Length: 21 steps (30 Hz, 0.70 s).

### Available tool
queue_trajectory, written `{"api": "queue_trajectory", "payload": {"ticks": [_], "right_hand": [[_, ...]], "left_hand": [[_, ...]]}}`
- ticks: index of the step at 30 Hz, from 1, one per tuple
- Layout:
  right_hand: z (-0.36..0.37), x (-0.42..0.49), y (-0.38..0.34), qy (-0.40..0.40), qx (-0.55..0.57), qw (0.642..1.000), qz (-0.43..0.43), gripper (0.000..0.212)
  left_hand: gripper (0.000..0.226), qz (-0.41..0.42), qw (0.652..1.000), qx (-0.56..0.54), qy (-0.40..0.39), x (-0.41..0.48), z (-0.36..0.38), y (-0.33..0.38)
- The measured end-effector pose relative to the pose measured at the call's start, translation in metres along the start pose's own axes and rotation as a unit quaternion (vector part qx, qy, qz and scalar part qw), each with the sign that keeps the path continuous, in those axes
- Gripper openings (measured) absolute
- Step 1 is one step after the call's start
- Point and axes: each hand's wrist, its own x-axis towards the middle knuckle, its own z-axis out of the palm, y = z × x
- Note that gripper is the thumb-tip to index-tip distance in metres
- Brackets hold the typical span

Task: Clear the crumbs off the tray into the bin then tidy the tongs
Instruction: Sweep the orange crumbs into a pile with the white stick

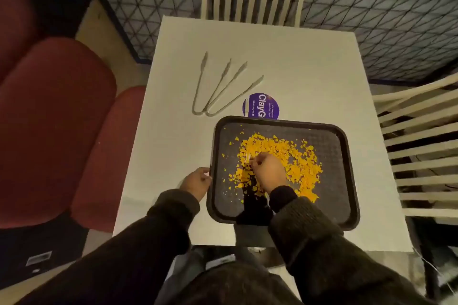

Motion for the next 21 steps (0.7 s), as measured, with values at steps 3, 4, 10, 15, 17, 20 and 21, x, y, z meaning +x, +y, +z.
{"api": "queue_trajectory", "payload": {"ticks": [3, 4, 10, 15, 17, 20, 21], "right_hand": [[0.002, 0.021, -0.007, -0.022, -0.016, 1.0, 0.013, 0.023], [0.003, 0.025, -0.01, -0.03, -0.024, 0.999, 0.021, 0.023], [0.009, 0.042, -0.013, -0.049, -0.041, 0.997, 0.049, 0.023], [0.005, 0.034, -0.002, -0.063, -0.036, 0.996, 0.047, 0.017], [0.0, 0.029, 0.003, -0.05, -0.026, 0.997, 0.044, 0.014], [-0.006, 0.019, 0.014, -0.03, 0.0, 0.999, 0.037, 0.012], [-0.007, 0.015, 0.02, -0.026, 0.01, 0.999, 0.043, 0.013]], "left_hand": [[0.035, -0.008, 1.0, -0.004, 0.007, 0.005, 0.003, 0.006], [0.035, -0.009, 1.0, -0.003, 0.007, 0.005, 0.004, 0.008], [0.035, -0.025, 0.999, -0.043, 0.003, 0.01, 0.008, 0.006], [0.029, -0.012, 0.999, -0.048, 0.005, 0.012, 0.011, 0.004], [0.028, -0.01, 0.999, -0.034, 0.002, 0.015, 0.012, 0.005], [0.03, -0.015, 1.0, 0.004, 0.005, 0.021, 0.013, 0.004], [0.03, -0.016, 1.0, 0.012, 0.002, 0.023, 0.013, 0.004]]}}
